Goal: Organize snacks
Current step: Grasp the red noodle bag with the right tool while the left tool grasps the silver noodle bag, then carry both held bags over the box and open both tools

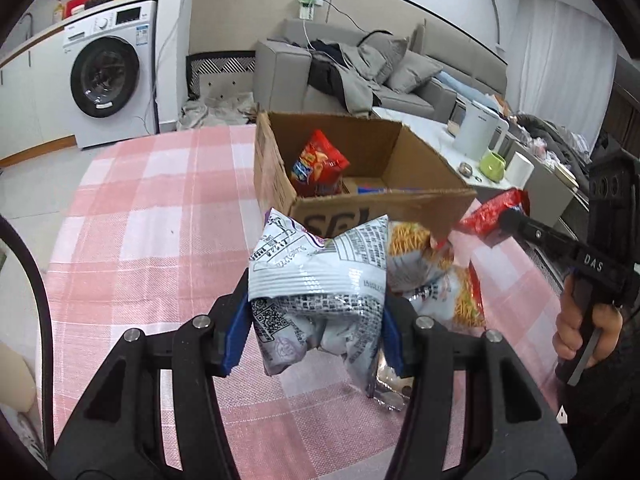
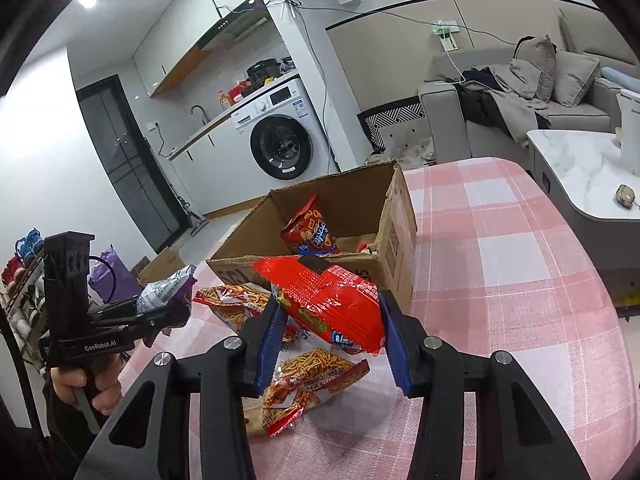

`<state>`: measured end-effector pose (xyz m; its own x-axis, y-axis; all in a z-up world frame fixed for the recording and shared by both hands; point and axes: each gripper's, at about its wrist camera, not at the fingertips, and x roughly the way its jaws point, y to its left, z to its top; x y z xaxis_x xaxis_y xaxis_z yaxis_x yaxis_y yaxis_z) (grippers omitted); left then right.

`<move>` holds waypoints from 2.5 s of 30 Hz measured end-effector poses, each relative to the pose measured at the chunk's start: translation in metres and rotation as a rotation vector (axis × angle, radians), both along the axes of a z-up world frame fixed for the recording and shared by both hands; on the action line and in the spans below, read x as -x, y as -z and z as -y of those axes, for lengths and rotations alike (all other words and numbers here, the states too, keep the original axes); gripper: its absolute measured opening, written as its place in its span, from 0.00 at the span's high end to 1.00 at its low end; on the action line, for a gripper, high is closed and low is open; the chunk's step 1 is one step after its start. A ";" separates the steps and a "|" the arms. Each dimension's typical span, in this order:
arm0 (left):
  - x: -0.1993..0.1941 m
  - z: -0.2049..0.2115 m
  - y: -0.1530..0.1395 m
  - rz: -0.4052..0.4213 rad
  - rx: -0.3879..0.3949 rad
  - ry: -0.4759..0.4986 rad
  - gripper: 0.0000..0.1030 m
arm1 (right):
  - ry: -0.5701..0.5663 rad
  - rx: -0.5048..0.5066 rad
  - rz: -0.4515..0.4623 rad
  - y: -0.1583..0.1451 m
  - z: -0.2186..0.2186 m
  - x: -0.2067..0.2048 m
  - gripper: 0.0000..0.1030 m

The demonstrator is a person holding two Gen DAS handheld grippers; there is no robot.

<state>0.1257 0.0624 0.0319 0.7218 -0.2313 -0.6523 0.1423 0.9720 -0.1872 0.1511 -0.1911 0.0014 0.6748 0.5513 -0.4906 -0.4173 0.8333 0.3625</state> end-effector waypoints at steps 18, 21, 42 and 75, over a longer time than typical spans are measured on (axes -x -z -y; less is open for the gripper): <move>0.005 0.008 -0.026 0.053 0.039 -0.043 0.50 | -0.037 0.015 0.032 -0.011 -0.010 0.008 0.55; 0.001 0.011 -0.031 0.061 0.044 -0.042 0.50 | -0.040 0.015 0.042 -0.017 -0.011 0.009 0.55; -0.057 0.048 -0.062 0.103 -0.065 -0.054 0.50 | -0.071 0.044 0.051 -0.046 -0.032 -0.023 0.55; -0.181 0.074 -0.014 0.045 -0.166 -0.009 0.50 | -0.033 0.098 -0.009 -0.019 -0.055 -0.105 0.55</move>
